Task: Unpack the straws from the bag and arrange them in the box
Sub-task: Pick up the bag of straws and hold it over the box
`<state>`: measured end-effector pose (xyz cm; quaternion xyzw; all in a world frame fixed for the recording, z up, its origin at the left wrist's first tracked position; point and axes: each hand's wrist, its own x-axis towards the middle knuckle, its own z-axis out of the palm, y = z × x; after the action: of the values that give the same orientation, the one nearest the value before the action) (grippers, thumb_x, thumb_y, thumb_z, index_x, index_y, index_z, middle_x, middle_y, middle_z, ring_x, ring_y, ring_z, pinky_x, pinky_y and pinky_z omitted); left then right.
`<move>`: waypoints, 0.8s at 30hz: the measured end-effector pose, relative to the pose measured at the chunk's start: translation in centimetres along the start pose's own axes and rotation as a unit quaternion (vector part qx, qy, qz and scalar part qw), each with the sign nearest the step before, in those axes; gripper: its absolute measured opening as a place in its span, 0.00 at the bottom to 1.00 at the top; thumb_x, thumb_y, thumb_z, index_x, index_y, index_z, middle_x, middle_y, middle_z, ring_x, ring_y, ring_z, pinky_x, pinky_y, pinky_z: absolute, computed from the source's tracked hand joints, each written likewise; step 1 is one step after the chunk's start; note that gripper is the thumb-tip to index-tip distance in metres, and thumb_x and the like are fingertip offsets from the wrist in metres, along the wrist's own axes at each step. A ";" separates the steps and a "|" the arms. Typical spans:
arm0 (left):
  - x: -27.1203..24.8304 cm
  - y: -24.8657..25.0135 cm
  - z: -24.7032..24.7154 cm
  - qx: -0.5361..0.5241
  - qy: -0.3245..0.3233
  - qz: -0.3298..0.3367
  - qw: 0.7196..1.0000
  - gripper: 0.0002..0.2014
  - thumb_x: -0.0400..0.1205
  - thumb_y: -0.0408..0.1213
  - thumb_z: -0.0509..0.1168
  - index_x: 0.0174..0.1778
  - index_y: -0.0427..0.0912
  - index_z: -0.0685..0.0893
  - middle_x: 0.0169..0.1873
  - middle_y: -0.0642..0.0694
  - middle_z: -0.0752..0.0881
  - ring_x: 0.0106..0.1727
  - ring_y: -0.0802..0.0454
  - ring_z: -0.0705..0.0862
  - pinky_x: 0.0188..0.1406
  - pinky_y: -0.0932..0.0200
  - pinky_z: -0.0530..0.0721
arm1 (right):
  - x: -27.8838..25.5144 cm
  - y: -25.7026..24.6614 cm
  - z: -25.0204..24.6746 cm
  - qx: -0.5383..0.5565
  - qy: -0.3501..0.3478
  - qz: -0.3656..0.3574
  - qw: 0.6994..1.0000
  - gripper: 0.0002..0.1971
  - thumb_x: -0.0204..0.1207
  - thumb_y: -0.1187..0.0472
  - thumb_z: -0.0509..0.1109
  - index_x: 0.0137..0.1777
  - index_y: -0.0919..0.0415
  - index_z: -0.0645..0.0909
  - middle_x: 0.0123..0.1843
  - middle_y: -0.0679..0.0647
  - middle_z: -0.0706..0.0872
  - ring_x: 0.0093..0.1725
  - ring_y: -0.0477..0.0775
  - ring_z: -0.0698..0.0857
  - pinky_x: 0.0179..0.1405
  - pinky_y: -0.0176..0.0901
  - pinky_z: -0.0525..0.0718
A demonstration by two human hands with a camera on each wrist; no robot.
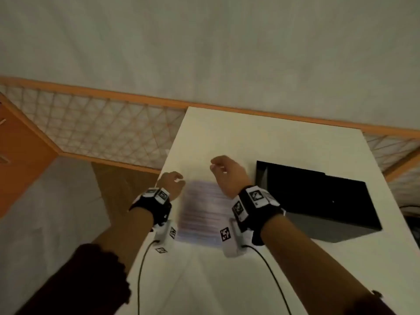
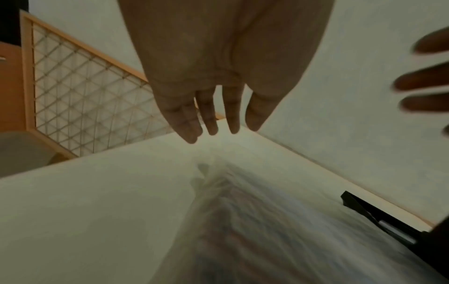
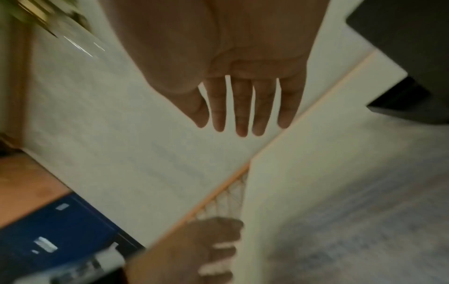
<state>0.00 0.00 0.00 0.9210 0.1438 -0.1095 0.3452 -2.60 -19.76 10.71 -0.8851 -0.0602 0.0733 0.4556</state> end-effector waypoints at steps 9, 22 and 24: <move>5.7 2.3 0.8 -0.058 -0.074 -0.119 0.988 0.31 0.83 0.47 0.62 0.79 0.39 0.60 0.76 0.36 0.69 0.73 0.36 0.72 0.69 0.47 0.73 | 1.0 7.1 6.7 -0.235 -0.177 0.154 0.943 0.33 0.81 0.43 0.56 0.83 0.47 0.50 0.86 0.49 0.47 0.85 0.55 0.45 0.82 0.58 0.47; 0.4 8.1 -2.2 -0.029 0.013 0.128 0.991 0.09 0.76 0.25 0.65 0.46 0.39 0.88 0.50 0.43 0.87 0.50 0.46 0.86 0.47 0.65 0.77 | 4.6 1.2 5.6 -0.102 -0.053 0.053 0.992 0.30 0.82 0.67 0.54 0.83 0.53 0.52 0.85 0.49 0.49 0.75 0.57 0.72 0.72 0.49 0.74; -0.9 8.9 -3.4 -0.019 0.031 0.152 0.988 0.08 0.76 0.25 0.66 0.48 0.38 0.86 0.55 0.41 0.83 0.47 0.45 0.85 0.47 0.60 0.79 | 5.4 -0.1 5.3 -0.080 -0.063 0.052 0.994 0.30 0.81 0.70 0.52 0.83 0.56 0.54 0.83 0.55 0.60 0.74 0.60 0.73 0.72 0.49 0.73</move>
<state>2.57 -4.32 8.21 0.9282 0.0148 -0.0242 0.3710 1.69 -14.53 7.29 -0.9142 -0.0487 0.1471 0.3746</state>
